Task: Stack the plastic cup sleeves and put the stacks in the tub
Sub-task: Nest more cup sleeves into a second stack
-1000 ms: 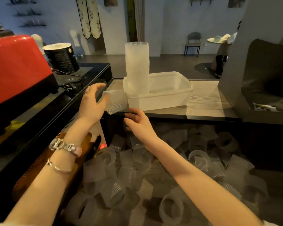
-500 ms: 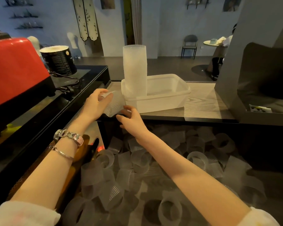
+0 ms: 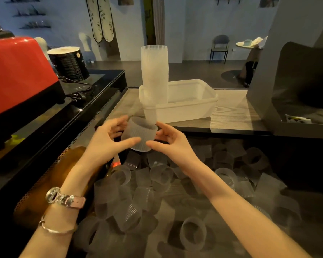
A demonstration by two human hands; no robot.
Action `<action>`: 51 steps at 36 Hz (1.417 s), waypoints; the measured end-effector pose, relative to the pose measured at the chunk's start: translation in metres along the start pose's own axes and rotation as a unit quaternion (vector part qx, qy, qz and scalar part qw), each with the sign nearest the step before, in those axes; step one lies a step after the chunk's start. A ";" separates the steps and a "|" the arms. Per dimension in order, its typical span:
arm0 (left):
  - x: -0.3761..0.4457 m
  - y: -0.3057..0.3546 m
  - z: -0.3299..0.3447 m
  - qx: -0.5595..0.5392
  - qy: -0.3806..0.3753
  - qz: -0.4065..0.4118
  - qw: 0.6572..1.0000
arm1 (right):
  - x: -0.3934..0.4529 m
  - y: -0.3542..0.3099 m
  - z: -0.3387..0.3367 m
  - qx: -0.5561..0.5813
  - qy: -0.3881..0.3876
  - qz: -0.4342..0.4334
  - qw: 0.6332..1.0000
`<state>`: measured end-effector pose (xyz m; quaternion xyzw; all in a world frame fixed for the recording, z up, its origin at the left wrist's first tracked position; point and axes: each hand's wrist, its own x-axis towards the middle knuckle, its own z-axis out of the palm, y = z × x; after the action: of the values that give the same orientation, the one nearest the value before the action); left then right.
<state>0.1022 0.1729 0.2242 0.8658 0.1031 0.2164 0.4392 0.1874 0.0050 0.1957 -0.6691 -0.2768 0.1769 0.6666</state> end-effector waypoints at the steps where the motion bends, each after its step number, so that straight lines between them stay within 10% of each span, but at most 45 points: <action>1: -0.005 0.002 0.005 -0.004 -0.017 0.010 1.000 | -0.006 0.002 -0.005 -0.024 0.000 -0.009 1.000; 22: -0.114 -0.041 0.151 -0.092 -0.220 -0.042 0.970 | -0.141 0.108 -0.080 -0.132 0.018 0.092 0.987; 51: -0.176 -0.107 0.223 -0.068 -0.208 -0.165 0.962 | -0.178 0.212 -0.064 -0.143 0.051 0.184 0.971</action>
<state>0.0509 0.0121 -0.0281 0.8311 0.1358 -0.0370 0.5380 0.1155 -0.1451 -0.0349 -0.8050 -0.1370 0.2204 0.5335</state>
